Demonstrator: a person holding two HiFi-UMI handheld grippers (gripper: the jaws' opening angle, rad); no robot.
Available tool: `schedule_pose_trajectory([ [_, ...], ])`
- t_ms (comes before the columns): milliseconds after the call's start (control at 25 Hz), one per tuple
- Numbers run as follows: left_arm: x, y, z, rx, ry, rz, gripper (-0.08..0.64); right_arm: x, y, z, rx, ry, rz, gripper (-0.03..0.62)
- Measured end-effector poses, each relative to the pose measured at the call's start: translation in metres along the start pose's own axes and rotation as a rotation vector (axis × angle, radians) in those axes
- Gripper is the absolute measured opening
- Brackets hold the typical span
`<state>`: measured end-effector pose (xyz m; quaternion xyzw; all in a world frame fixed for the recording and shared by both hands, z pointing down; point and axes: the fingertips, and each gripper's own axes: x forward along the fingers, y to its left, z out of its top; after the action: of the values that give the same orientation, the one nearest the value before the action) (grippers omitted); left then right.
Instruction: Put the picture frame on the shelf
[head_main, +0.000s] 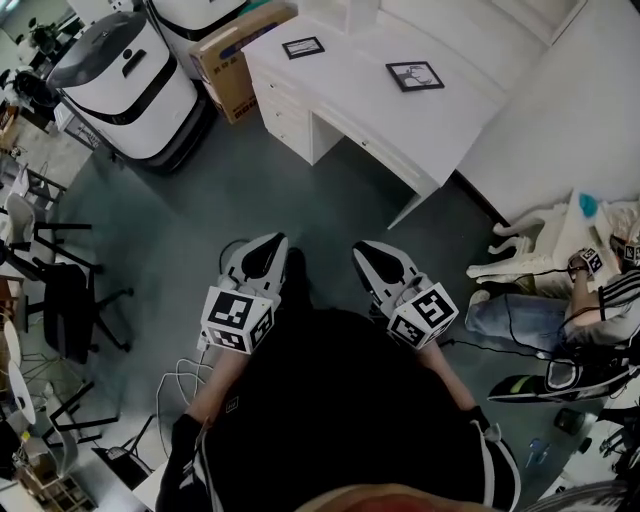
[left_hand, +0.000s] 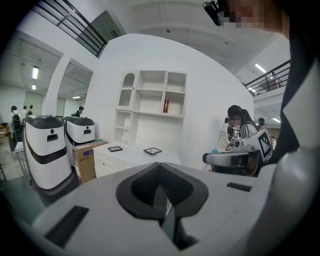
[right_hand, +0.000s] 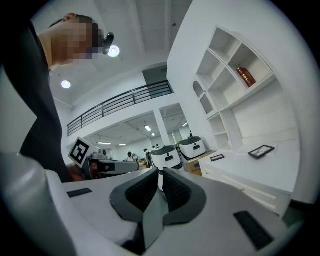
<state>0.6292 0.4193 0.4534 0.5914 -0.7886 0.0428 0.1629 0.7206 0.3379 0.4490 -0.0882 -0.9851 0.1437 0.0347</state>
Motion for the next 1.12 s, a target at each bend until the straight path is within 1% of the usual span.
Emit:
schedule_pose_trajectory([
  [80, 0.012, 0.014, 0.003, -0.003, -0.003, -0.003, 0.008, 0.016, -0.008, 0.006, -0.006, -0.007, -0.002, 0.023],
  [280, 0.052, 0.054, 0.022, -0.008, -0.033, -0.03, 0.008, 0.065, -0.045, 0.02, -0.006, -0.008, -0.029, 0.025],
  [440, 0.073, 0.094, 0.046, -0.002, -0.039, -0.045, 0.008, 0.114, -0.06, 0.039, -0.014, -0.002, -0.027, 0.025],
  [560, 0.089, 0.131, 0.058, -0.005, -0.038, -0.052, 0.008, 0.156, -0.073, 0.042, -0.002, 0.011, -0.017, 0.025],
  [760, 0.108, 0.191, 0.063, -0.038, -0.024, -0.051, 0.008, 0.224, -0.085, 0.048, 0.02, 0.037, 0.002, 0.025],
  [880, 0.112, 0.225, 0.069, -0.038, -0.02, -0.056, 0.006, 0.262, -0.09, 0.054, 0.04, 0.027, -0.001, 0.025],
  [1000, 0.113, 0.258, 0.069, -0.041, -0.01, -0.053, 0.008, 0.296, -0.092, 0.049, 0.066, 0.03, -0.001, 0.025],
  [1120, 0.116, 0.284, 0.065, -0.071, 0.013, -0.05, 0.008, 0.323, -0.09, 0.044, 0.082, 0.06, 0.014, 0.025],
])
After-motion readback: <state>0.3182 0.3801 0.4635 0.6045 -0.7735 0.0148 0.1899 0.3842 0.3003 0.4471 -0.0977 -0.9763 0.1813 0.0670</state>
